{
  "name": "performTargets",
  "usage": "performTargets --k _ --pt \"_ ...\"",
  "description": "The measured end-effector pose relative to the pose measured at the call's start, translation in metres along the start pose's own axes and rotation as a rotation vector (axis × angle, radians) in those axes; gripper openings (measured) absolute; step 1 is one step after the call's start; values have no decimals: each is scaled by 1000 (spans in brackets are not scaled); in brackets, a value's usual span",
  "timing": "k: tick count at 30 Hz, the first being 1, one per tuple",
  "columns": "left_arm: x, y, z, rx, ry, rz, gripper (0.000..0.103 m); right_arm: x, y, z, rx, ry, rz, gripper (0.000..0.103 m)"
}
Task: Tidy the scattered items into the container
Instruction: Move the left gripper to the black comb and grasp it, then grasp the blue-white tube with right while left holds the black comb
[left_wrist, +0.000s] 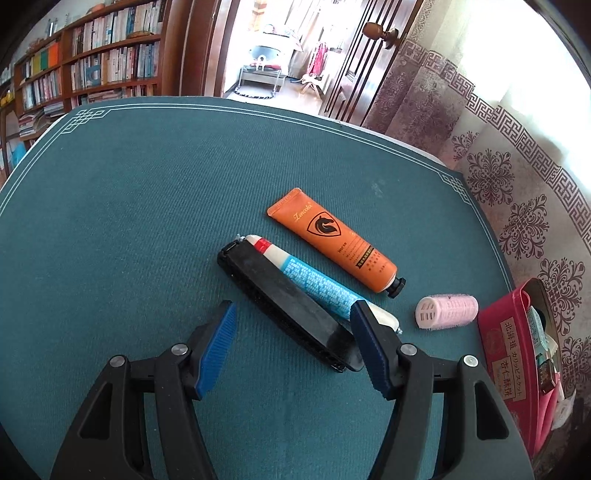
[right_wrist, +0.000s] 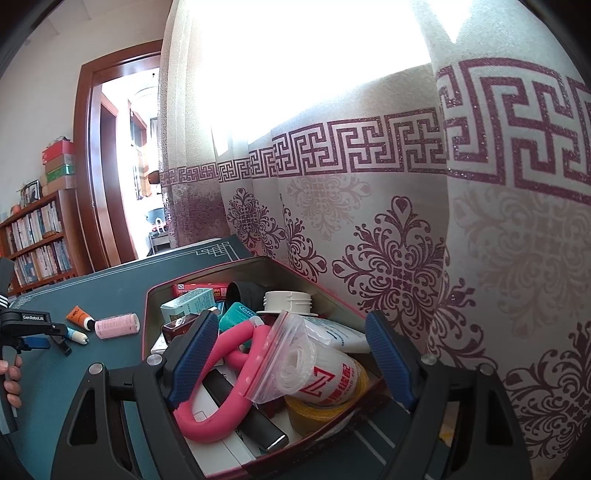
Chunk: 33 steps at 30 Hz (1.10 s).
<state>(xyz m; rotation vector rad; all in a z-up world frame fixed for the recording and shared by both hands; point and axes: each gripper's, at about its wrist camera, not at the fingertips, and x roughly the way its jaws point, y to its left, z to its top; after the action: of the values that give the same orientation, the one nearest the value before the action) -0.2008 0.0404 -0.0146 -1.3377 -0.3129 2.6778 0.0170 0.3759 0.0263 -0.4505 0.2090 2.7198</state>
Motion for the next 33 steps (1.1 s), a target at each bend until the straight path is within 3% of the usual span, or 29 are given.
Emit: performTargets --k 11,17,22,24,25,27,30,33 --pt "-36 42 -18 94 -27 118 67 0 1 1 -6 -2 -1 85" --pt "-27 28 -16 129 -29 75 67 -1 2 1 -9 -8 -7 85" --pt "-11 11 -15 204 -38 117 67 -4 6 1 -24 -23 -5 85" --pt "-4 11 -15 208 -32 134 51 -4 13 3 -40 -16 13 85" --pt "-4 10 -16 218 -50 151 46 -4 17 5 -45 -9 31 85" --pt "-6 11 -16 220 -53 131 21 -4 28 10 -58 12 94 85" --pt "-9 20 -16 193 -47 79 18 -1 58 20 -102 74 265 84" --pt "-12 28 -17 161 -54 70 18 7 105 24 -215 152 441 77"
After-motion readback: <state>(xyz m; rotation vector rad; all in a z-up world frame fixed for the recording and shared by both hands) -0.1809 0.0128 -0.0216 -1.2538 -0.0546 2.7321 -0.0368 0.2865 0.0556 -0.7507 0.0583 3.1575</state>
